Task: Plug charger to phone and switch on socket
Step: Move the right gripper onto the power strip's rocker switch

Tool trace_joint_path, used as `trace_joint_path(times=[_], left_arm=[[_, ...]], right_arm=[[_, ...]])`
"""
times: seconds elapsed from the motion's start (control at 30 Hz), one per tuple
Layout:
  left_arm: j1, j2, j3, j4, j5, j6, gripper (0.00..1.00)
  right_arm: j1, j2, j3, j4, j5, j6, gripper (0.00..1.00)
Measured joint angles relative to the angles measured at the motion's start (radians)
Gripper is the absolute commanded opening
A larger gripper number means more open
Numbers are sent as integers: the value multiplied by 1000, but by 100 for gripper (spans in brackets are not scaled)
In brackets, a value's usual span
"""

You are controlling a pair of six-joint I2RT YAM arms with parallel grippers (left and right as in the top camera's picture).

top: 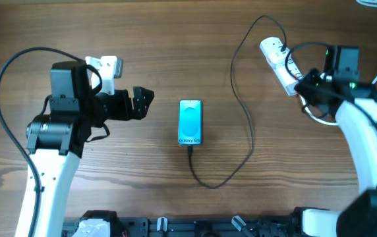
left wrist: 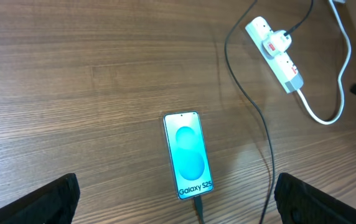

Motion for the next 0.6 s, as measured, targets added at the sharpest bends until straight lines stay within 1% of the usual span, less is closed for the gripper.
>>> trace_joint_path(times=[0.33,0.43,0.6], left_arm=[[0,-1,0,-32,-14,-3,100],[0,-1,0,-39,-16,-3,100],[0,-1,0,-40,-19,-3,100]], right_arm=[[0,314,328,-6,-2,-64,5],[0,401,396,-8,-2,-85,5],[0,504,459,-3,-1,-113,5]])
